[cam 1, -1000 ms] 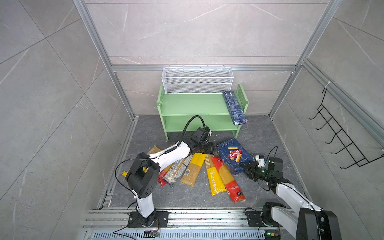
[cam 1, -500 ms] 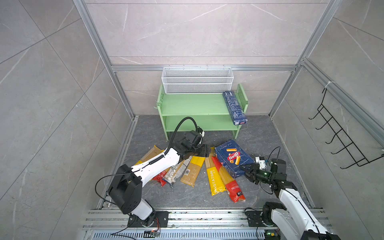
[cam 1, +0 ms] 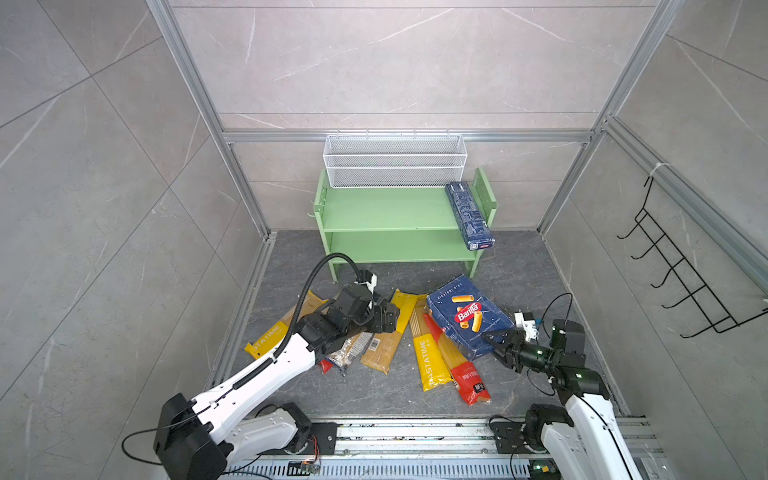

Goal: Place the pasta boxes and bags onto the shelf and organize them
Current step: 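Lift the Rigatoni box with the right gripper while the left draws back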

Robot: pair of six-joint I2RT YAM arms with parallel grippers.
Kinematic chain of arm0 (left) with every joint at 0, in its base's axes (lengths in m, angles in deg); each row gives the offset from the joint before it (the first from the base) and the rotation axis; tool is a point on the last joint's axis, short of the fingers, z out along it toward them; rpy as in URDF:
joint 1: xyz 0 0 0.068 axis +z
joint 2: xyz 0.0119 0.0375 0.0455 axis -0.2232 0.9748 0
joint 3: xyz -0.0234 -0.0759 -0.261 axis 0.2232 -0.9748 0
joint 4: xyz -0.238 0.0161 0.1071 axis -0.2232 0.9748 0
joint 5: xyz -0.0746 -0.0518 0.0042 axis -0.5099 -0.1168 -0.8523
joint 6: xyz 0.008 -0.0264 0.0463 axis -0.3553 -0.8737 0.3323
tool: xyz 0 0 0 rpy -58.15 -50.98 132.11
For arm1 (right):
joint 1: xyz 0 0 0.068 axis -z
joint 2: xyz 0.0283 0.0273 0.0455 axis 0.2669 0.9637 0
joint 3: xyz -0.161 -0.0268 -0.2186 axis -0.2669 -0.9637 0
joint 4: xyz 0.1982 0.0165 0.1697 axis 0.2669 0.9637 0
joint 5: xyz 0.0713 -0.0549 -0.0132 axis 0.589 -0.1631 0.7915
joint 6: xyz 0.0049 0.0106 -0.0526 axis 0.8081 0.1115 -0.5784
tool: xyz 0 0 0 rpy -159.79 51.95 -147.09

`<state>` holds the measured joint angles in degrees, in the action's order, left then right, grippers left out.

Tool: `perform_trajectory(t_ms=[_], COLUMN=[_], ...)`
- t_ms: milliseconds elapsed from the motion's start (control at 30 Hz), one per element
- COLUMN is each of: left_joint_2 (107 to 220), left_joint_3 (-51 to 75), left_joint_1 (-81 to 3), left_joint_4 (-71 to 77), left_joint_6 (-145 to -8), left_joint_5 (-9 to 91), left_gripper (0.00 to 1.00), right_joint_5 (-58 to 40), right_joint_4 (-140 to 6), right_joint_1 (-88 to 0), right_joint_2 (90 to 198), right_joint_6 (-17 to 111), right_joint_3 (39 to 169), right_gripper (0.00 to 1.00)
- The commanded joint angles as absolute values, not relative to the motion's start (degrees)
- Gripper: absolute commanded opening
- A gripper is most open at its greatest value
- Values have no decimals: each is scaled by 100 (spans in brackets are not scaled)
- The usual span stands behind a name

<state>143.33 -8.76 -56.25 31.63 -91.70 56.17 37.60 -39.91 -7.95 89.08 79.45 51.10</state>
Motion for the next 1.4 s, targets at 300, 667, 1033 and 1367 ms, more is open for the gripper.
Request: perform_trajectory(t_ms=[300,667,1033,1367], left_joint_2=[13255,13355,13519,13557], left_joint_3=[-1450,-1347,-1272,-1115], left_joint_1=[-5631,-5635,-5631,-5628], left_joint_4=[3661,3669,3544,3585], left_joint_6=[-9574,-9403,-9252,-9146], left_joint_5=[5897,5918,5734,5681], left_gripper=[100,100,100,100], right_joint_5=[4379,4277,4105,3783], right_joint_4=[-3658,-3900,-4147,-4196], right_joint_1=[-826,-852,-976,-1235], right_joint_2=[8152,8349,8586,9144], right_joint_6=[7875,8316,8834,8923], right_joint_3=[6071,6730,7303,8044], right_gripper=[3,4,4,4])
